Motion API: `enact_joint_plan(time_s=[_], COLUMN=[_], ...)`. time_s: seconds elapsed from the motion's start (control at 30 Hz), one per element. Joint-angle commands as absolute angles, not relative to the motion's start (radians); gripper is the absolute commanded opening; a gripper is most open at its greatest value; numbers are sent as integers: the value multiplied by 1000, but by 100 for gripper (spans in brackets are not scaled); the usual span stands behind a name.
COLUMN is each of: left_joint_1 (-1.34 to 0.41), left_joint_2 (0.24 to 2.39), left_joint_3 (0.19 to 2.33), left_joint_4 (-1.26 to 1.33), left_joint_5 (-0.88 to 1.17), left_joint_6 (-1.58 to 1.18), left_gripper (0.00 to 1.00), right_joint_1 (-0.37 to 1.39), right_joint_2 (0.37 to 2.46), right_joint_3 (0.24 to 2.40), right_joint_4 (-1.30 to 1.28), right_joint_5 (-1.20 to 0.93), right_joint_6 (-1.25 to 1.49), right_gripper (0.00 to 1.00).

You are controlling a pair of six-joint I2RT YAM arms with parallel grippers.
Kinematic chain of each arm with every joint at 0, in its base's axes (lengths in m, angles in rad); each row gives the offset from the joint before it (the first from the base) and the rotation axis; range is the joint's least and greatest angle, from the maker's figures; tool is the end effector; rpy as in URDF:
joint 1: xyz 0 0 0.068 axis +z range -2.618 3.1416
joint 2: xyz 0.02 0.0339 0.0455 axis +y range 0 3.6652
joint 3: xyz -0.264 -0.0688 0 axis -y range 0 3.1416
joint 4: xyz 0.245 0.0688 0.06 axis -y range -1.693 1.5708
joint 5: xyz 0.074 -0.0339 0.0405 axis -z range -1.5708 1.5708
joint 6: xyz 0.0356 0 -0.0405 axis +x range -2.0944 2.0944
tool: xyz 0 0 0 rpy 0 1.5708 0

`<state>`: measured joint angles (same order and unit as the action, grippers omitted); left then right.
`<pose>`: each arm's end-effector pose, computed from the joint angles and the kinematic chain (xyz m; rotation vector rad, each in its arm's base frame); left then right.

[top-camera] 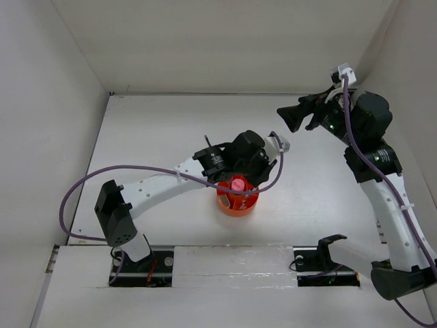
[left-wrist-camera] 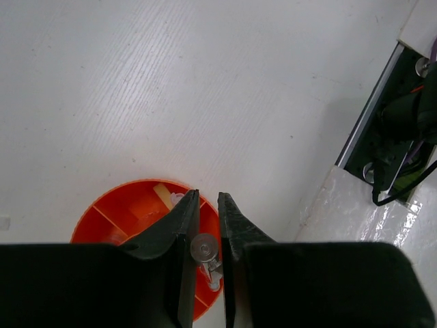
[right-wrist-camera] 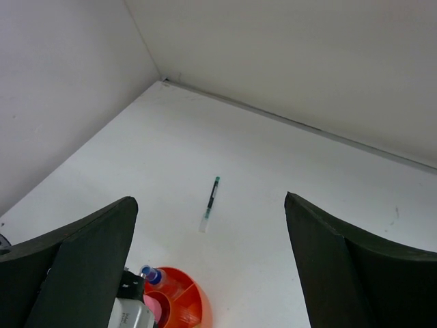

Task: Sort the stationery into containers
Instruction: Place the pen in the storage box.

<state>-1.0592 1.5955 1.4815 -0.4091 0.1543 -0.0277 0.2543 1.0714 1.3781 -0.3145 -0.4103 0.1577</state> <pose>0.1770 -0.3265 0.3546 1.1661 1.8584 -0.7997 0.2052 0.0680 0.4756 -0.4026 1.5641 0.6432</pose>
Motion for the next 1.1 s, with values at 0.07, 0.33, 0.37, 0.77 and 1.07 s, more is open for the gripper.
enact_joint_plan(time_s=[0.07,0.33,0.37,0.77,1.07], left_joint_1=[-1077,-1086,-1086,-1086,-1086], left_joint_2=[1617,1654,1663,1681,1700], left_joint_3=[1493,1493,1493,1434,1434], left_joint_4=[-396,-396,-396,-374,-374], left_joint_5=[157,138,138,120,101], left_joint_6=[0,18,18,18,18], left_gripper=[0,0,0,0,17], right_joint_1=[249,249,249,249,249], right_joint_2=[1022,1022,1022,994,994], right_joint_3=[1414,1414,1414,1381,1390], right_joint_4=[-316,-230,-230,-219,-219], right_joint_5=[-255,-291,-301,-360,-370], right_joint_6=[161,193,193,202,202], right_gripper=[95,96,96,96,96])
